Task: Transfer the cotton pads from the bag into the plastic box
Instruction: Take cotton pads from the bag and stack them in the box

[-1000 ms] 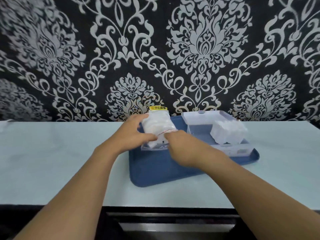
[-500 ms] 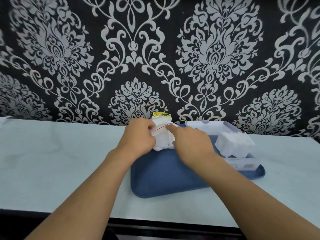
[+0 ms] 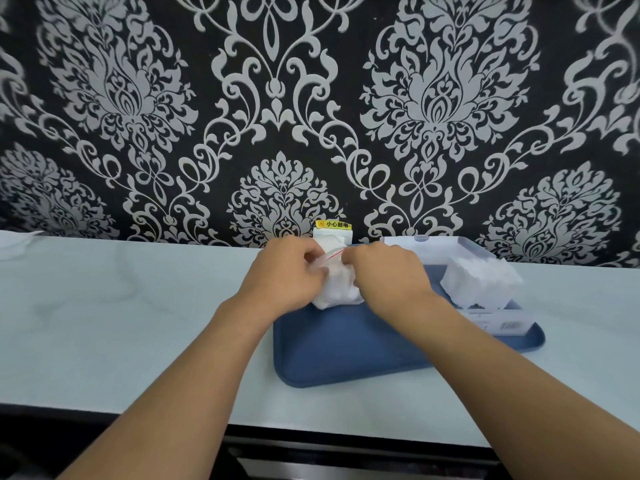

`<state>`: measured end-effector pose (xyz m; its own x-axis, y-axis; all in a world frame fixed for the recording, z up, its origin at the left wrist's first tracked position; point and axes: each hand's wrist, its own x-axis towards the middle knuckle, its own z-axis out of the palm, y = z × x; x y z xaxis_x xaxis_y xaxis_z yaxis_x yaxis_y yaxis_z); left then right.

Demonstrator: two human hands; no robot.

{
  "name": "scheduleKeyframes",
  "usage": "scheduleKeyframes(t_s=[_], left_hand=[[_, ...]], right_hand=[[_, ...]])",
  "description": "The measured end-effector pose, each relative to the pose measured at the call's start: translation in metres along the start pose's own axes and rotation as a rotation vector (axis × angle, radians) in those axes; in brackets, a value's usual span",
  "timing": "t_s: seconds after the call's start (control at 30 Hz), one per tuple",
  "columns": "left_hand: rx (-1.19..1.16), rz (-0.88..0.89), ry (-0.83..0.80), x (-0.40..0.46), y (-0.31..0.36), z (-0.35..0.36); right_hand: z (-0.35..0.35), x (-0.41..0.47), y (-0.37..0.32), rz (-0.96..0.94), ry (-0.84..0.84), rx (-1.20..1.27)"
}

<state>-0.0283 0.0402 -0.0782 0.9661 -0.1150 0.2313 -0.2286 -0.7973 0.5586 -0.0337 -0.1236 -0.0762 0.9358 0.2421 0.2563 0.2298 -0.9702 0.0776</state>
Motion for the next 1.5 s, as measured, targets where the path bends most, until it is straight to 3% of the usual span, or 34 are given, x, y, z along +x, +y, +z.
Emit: scheduleKeyframes(t_s=[0.3,0.63,0.93,1.17,1.33,1.43,1.5], left_hand=[[0.185,0.019,-0.25,0.017,-0.012,0.02],[0.168,0.041,-0.223,0.025,-0.02,0.02],[0.196,0.047,-0.194,0.023,-0.015,0.019],[0.246,0.01,-0.194,0.022,-0.008,0.024],[0.222,-0.02,-0.299,0.021,-0.004,0.017],[0.084,0.028,-0.263,0.013,0.011,0.0],[-0.173,0.127,-0.144,0.007,0.024,-0.007]], right_hand=[[0.005,-0.003,0.005,-0.011,0.03,0.041],[0.006,-0.006,0.014,-0.105,0.001,0.054],[0.008,-0.001,0.01,-0.058,-0.02,0.021],[0.01,-0.014,0.038,-0.056,-0.043,0.448],[-0.005,-0.029,0.054,-0.012,-0.046,0.817],[-0.015,-0.037,0.066,0.057,-0.067,1.069],[-0.018,-0.041,0.072,0.075,-0.093,1.214]])
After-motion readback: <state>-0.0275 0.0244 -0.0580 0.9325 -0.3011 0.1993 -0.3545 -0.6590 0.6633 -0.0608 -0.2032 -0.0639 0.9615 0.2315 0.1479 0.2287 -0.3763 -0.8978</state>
